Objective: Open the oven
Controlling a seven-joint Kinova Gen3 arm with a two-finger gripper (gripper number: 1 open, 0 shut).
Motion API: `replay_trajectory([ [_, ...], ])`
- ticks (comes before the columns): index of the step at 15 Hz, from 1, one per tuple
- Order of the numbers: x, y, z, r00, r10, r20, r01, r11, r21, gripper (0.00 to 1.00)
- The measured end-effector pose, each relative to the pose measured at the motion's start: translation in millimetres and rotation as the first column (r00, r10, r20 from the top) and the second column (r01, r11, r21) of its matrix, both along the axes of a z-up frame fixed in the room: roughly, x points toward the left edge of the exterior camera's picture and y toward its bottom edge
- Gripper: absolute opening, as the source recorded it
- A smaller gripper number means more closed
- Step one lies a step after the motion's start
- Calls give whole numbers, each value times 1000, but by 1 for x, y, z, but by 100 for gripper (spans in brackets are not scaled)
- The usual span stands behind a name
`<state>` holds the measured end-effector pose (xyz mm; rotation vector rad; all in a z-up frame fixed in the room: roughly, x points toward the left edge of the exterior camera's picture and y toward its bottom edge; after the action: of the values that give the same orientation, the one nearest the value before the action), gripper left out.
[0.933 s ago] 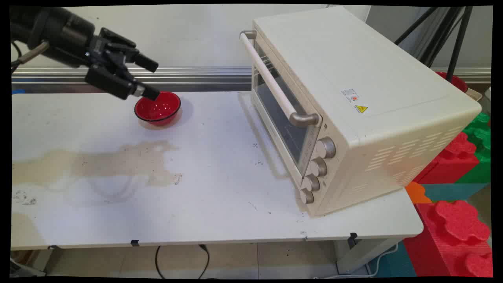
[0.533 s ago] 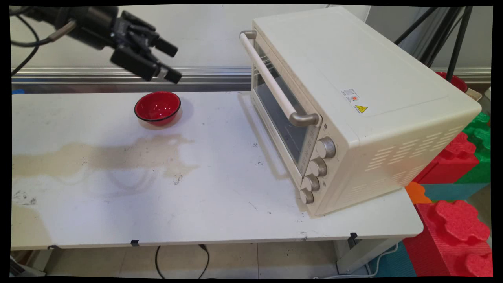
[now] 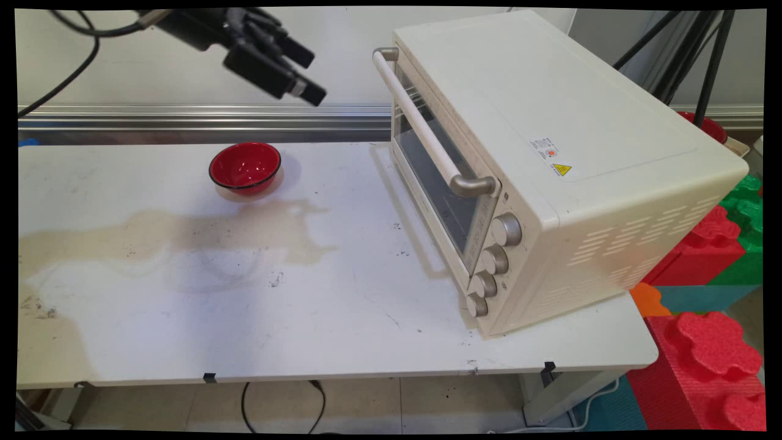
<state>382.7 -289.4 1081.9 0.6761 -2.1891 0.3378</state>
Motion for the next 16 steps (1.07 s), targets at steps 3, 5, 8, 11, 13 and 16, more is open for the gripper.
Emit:
replay_trajectory([
  [3, -20, -18, 6, 1000, 1, -16, -1, 1000, 2, 100],
  [5, -33, -30, 7, 1000, 3, -18, -3, 1000, 7, 100],
  [8, -49, -45, 8, 1000, 6, -13, -6, 1000, 20, 100],
  [11, -59, -55, 6, 1000, 8, -5, -8, 1000, 31, 100],
  [13, -67, -63, 4, 1000, 9, 2, -9, 999, 37, 100],
  [16, -77, -74, 0, 1000, 9, 12, -9, 999, 42, 0],
])
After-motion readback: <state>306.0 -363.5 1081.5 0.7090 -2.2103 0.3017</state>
